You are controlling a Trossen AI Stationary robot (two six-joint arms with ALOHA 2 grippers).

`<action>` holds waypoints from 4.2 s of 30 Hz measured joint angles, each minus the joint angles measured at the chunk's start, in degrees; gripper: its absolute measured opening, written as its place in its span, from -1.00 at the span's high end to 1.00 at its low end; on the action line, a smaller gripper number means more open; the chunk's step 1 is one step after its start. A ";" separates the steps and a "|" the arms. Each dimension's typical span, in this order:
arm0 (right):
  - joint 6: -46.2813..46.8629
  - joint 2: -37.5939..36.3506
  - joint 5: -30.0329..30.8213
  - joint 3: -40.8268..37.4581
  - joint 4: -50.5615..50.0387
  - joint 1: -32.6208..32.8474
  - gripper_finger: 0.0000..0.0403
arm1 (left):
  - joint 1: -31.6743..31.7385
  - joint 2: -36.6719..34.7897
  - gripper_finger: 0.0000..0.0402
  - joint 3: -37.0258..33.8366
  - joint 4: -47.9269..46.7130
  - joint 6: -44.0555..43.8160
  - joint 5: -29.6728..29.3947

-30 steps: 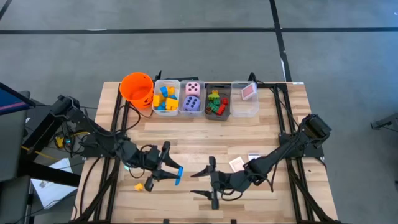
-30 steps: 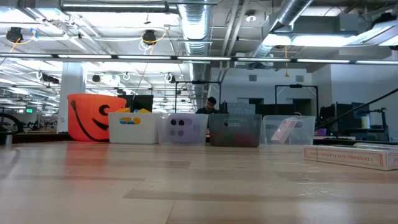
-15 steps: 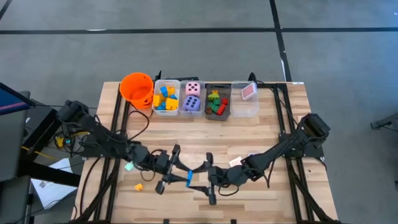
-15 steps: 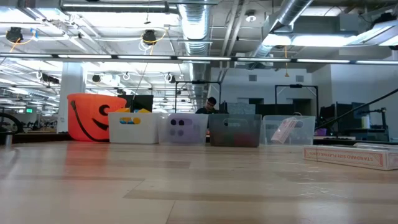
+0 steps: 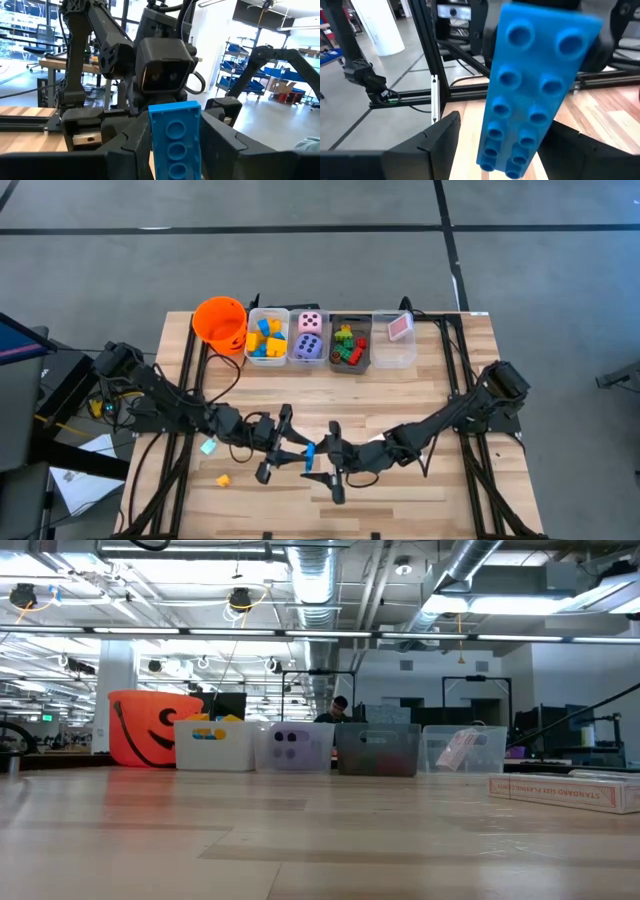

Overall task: Pick & Place Toys
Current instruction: Put the blue game piece into the black bin, then put the light blue game piece into the black bin

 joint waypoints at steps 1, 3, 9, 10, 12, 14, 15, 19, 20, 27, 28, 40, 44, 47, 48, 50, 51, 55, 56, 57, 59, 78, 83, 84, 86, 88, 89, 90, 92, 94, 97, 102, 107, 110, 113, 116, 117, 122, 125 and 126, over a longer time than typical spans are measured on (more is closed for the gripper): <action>0.02 0.00 0.00 0.00 -0.24 -0.19 -0.16 | 0.00 0.00 0.37 0.00 0.03 0.00 0.01; 0.04 0.00 0.02 0.00 -0.42 -0.21 -0.09 | 0.00 0.00 0.37 0.00 0.02 -0.06 0.04; 0.64 0.00 1.21 0.04 -0.33 -0.23 0.31 | -0.02 -0.29 0.33 0.00 -0.12 -0.92 0.18; 0.76 0.00 1.46 0.04 -0.33 -0.17 0.36 | -0.02 -0.28 0.31 0.00 -0.09 -1.42 0.22; 0.61 0.00 1.68 0.04 -0.36 -0.16 0.35 | -0.02 -0.28 0.26 0.00 -0.09 -2.27 0.26; 0.12 0.00 1.75 0.04 -0.51 -0.14 0.35 | -0.02 -0.28 0.19 0.00 -0.08 -3.02 0.24; -0.01 0.00 1.75 0.04 -0.69 -0.11 0.35 | -0.02 -0.31 0.15 0.00 0.04 -3.04 0.24; 0.13 -0.44 3.12 0.04 -3.80 -0.01 0.35 | 0.00 -1.66 0.05 0.00 -0.67 -3.04 0.20; 0.65 -0.89 4.42 0.04 -5.35 0.26 0.35 | 0.00 -2.53 0.03 0.00 -1.15 -3.02 0.22; 2.98 -7.03 15.52 0.02 -18.19 2.11 0.31 | 0.00 -14.22 -0.03 0.00 -16.93 -2.98 0.24; 2.99 -8.11 17.63 0.02 -19.72 2.53 0.32 | 0.00 -15.92 -0.03 0.00 -19.61 -3.56 0.24; 10.24 -17.60 29.59 0.04 -45.96 -6.29 0.29 | -0.10 -23.96 0.07 0.00 -36.51 -8.96 0.26; 10.50 -16.90 27.41 -0.01 -50.03 -12.98 0.32 | -0.10 -22.45 0.11 -1.02 -36.52 -8.90 0.29; 10.26 -15.12 23.30 0.19 -49.43 -18.23 0.32 | -0.09 -21.61 0.13 -2.52 -36.46 -9.61 0.29; 9.75 -14.65 22.05 -0.04 -50.32 -19.69 0.30 | -0.09 -21.30 0.14 -3.02 -36.50 -10.38 0.15; 9.44 -14.00 21.18 -0.16 -51.07 -22.36 0.24 | -0.09 -20.60 0.15 -4.11 -35.52 -12.45 -0.05; 9.44 -13.38 21.12 0.35 -49.79 -23.78 0.20 | -0.09 -20.55 0.16 -4.92 -35.01 -13.22 -0.24; 9.41 -11.27 20.63 0.03 -52.78 -28.79 0.08 | -0.26 -20.39 0.18 -7.21 -31.81 -13.66 -0.44; 9.41 -10.59 20.58 0.14 -52.98 -29.97 0.06 | -0.29 -20.44 0.19 -7.68 -31.65 -13.66 -0.46; 9.41 -10.32 20.25 -0.06 -54.14 -31.07 0.04 | -0.38 -20.26 0.20 -8.05 -30.49 -13.68 -0.45; 9.41 -9.38 19.23 0.05 -53.68 -33.15 0.01 | -0.39 -20.26 0.21 -8.86 -28.50 -13.64 -0.46; 1.85 -6.64 18.86 0.07 -41.88 -9.14 -0.04 | -0.14 -20.26 0.21 -10.14 -27.64 -12.88 -0.70; 4.45 -5.74 28.94 0.14 -39.75 -0.79 0.00 | 2.32 -20.26 0.21 -10.14 -23.02 -3.86 -4.01; 4.83 -5.57 30.15 -0.02 -40.49 -0.28 0.01 | 3.05 -20.26 0.21 -10.14 -21.66 -0.90 -6.12; 4.92 -5.59 31.37 -0.08 -40.38 -0.36 0.02 | 4.76 -20.26 0.21 -10.13 -19.67 4.53 -10.44; 4.32 -5.81 31.50 0.07 -40.32 -1.69 0.04 | 7.19 -20.26 0.21 -10.14 -18.34 9.26 -13.57; 3.72 -5.76 31.35 0.07 -40.55 -2.58 0.04 | 8.51 -20.26 0.21 -10.12 -17.42 11.12 -14.28; 2.60 -5.67 30.62 0.02 -40.75 -3.66 0.04 | 9.87 -20.26 0.21 -10.12 -16.80 12.51 -14.45; -0.16 -5.66 27.95 0.00 -39.66 -6.45 0.03 | 12.54 -20.26 0.21 -10.12 -16.46 14.64 -14.49; -3.64 -5.66 22.29 0.00 -35.89 -9.60 0.03 | 14.61 -20.60 0.21 -10.12 -16.44 15.32 -14.51; -7.82 -5.66 9.13 0.00 -27.31 -13.65 0.03 | 16.35 -22.34 0.21 -10.08 -18.17 15.27 -14.50; -8.49 -5.68 -7.84 0.00 -14.34 -15.72 0.03 | 15.15 -25.27 0.21 -10.10 -22.76 15.22 -13.23; -16.47 -3.08 -9.95 0.03 -6.51 -9.51 0.03 | 11.16 -26.02 0.21 -10.10 -26.85 15.55 8.67; -13.22 0.32 -7.77 -0.02 1.15 -5.04 0.03 | 7.10 -26.05 0.21 -10.10 -23.79 11.94 20.67; -6.35 1.99 -7.48 0.15 5.97 -1.23 0.03 | 0.15 -26.14 0.21 -10.04 -20.42 8.40 18.20; -2.47 3.29 -7.04 -0.09 5.27 2.58 0.03 | -8.77 -26.08 0.21 -7.95 -25.57 8.23 7.19; -1.79 4.15 -6.72 -0.02 6.11 3.64 0.03 | -11.41 -26.08 0.21 -6.63 -29.20 8.53 3.02; -4.24 7.37 5.11 0.70 7.41 7.14 0.05 | -21.21 -25.42 0.21 1.68 -56.50 4.72 -18.50; -4.91 8.68 9.69 0.61 7.08 6.83 0.06 | -23.44 -25.19 0.21 6.66 -72.30 -8.98 -25.79; -4.95 9.00 10.36 0.67 6.83 6.40 0.06 | -23.55 -25.13 0.21 7.65 -77.42 -14.91 -26.19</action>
